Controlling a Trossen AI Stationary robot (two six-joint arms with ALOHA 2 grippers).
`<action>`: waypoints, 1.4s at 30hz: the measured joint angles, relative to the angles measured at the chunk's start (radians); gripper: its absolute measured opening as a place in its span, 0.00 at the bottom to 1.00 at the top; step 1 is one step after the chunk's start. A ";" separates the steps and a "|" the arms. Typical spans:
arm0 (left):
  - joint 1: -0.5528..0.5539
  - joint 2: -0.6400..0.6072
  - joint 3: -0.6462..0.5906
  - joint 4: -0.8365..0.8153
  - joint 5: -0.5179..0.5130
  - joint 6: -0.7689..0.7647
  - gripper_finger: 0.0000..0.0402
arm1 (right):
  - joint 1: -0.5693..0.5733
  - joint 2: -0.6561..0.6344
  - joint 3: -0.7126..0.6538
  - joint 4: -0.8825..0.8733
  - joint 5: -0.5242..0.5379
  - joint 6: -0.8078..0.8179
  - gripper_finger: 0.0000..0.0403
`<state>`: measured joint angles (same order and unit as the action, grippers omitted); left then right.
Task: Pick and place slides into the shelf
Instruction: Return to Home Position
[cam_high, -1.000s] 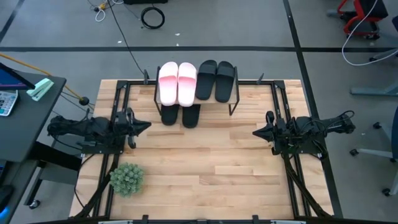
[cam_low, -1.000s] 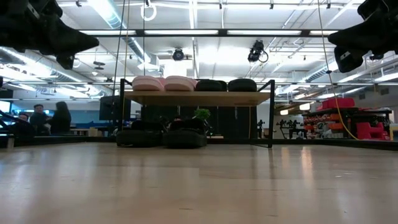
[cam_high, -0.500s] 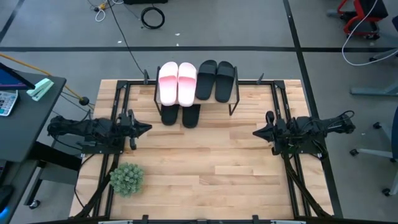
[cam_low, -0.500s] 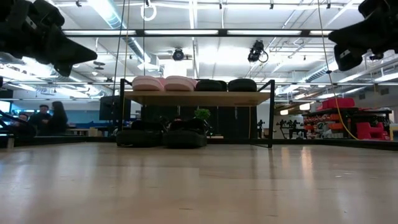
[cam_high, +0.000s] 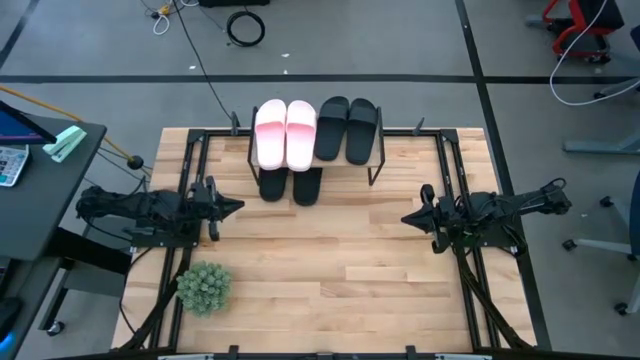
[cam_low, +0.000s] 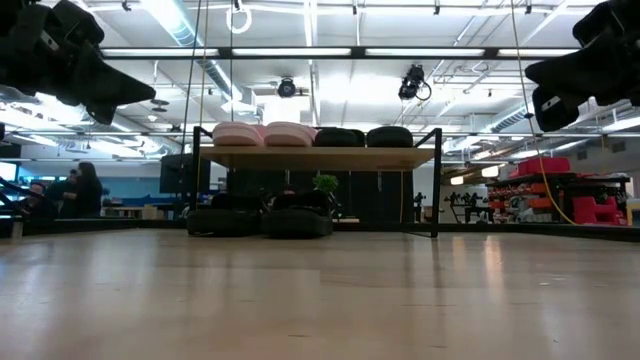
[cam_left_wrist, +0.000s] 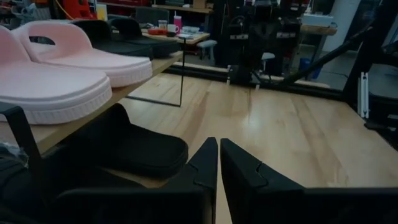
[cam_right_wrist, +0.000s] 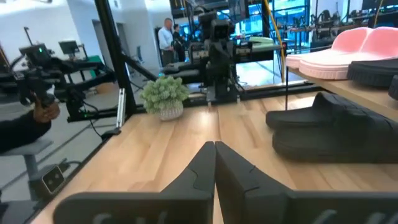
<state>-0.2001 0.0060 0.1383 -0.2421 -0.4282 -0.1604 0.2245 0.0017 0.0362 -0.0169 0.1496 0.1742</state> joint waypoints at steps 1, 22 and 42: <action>0.000 0.000 0.000 -0.008 0.000 0.000 0.06 | 0.000 0.000 -0.003 0.006 0.000 0.006 0.04; 0.000 0.014 -0.051 0.048 0.004 0.023 0.05 | 0.001 0.011 0.003 -0.009 -0.001 0.008 0.03; 0.000 0.014 -0.051 0.049 0.003 0.015 0.07 | 0.001 0.011 0.004 -0.012 -0.001 0.007 0.03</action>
<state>-0.2005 0.0196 0.0875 -0.1932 -0.4248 -0.1455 0.2253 0.0132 0.0402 -0.0288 0.1482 0.1814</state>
